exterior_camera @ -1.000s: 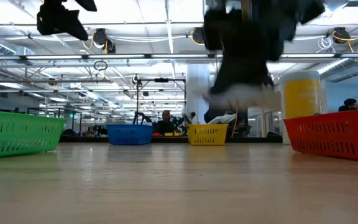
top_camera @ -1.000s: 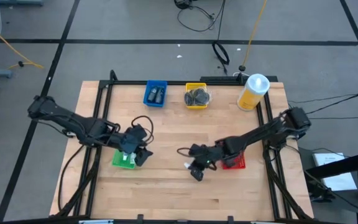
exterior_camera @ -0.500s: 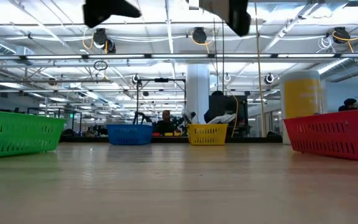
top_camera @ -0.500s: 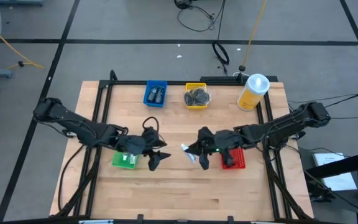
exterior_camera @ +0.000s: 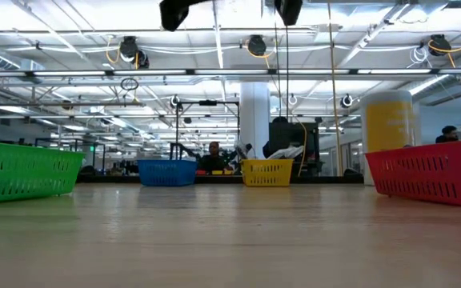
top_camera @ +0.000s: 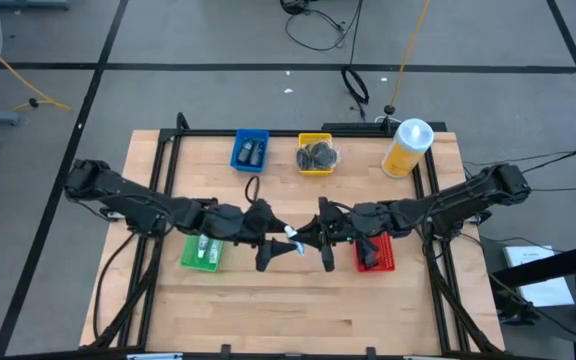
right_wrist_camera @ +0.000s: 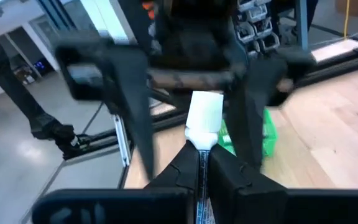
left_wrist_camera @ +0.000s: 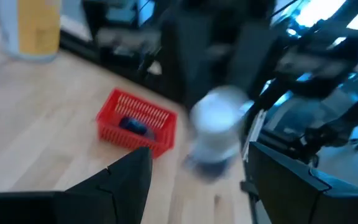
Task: Pick & Place Travel size toiletries
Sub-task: Put the white toothpaste into the green bin
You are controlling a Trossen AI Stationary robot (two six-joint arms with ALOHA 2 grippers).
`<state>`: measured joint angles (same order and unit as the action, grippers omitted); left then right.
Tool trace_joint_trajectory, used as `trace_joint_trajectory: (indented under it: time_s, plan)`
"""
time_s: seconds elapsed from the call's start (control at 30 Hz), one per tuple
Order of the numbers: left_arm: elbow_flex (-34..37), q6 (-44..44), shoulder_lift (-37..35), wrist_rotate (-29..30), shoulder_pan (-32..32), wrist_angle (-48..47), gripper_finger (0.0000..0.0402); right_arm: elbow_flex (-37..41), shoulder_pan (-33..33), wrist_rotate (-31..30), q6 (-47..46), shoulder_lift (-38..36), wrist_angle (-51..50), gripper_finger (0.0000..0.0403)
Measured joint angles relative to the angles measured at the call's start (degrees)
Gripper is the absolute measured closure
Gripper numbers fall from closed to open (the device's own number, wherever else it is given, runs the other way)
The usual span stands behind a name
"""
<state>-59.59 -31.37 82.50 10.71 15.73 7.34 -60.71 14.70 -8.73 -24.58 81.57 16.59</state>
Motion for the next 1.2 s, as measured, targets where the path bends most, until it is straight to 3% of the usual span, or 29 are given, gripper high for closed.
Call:
trace_joint_trajectory:
  time_s: [0.17,0.47,0.63,1.0,1.2]
  plan:
    - [0.0,1.69,-0.07,-0.42,-0.81,4.31,0.0144,1.63,-0.02,-0.04,-0.28,0.03,4.7,0.0395]
    - [0.0,1.3,-0.07,-3.0,-1.95,3.86,0.0153,2.25,-0.02,-0.23,-1.73,0.03,8.82,0.0395]
    - [0.0,1.33,-0.07,-3.48,-1.95,2.83,0.0207,2.25,-0.02,-1.73,-2.64,0.03,9.11,0.0395]
    - [0.0,3.2,-0.11,-3.22,-2.25,3.22,0.0381,2.28,-0.07,-1.86,-2.11,0.03,8.72,0.0391]
    - [0.0,2.43,-0.11,-3.77,-2.32,2.94,0.0373,2.28,-0.07,-1.75,-2.16,0.03,8.5,0.0357]
